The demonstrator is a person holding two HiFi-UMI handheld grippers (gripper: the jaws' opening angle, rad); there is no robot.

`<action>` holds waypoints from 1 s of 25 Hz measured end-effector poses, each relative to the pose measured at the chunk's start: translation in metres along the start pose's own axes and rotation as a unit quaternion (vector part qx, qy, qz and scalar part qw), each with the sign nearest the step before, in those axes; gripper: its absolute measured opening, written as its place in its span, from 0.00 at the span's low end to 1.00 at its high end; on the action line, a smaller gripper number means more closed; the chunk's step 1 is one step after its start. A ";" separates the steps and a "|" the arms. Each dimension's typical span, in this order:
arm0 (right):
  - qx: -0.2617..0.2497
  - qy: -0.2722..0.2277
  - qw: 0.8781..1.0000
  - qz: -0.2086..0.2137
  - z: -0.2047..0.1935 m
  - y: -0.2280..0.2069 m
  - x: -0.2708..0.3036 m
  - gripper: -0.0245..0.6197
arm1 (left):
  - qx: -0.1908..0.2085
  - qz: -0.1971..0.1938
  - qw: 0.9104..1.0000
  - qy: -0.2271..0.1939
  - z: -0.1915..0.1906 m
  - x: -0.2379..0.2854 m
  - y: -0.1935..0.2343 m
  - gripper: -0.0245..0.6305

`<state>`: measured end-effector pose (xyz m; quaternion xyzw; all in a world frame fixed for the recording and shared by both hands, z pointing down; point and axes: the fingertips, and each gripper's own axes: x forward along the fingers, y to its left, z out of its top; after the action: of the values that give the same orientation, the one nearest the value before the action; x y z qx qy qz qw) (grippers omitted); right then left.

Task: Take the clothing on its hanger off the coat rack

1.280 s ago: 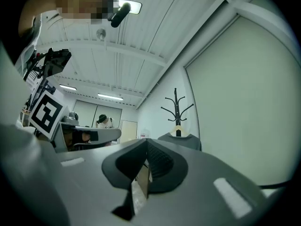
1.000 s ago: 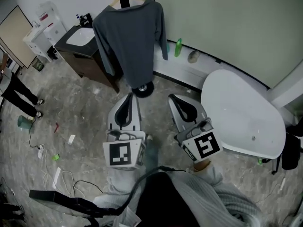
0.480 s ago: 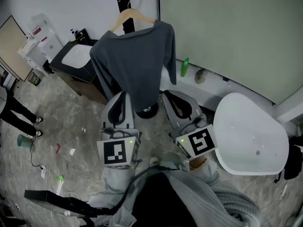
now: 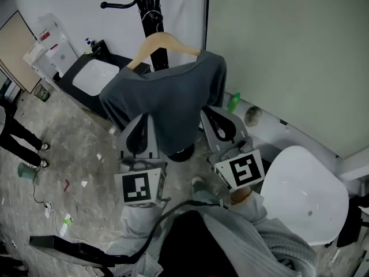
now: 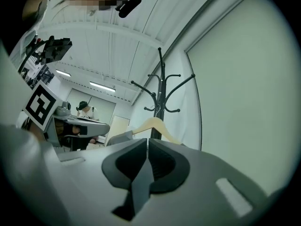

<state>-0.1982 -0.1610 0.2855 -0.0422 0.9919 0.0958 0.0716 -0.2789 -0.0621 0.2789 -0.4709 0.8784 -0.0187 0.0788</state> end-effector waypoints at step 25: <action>-0.229 0.080 0.966 0.087 -0.023 -0.077 0.179 0.33 | 0.305 0.085 0.939 0.133 -0.008 0.150 0.076 0.33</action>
<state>-0.3707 -0.2532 0.2668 0.0217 0.9459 0.3224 -0.0285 -0.4241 -0.1445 0.2601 -0.3406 0.8699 -0.3416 0.1027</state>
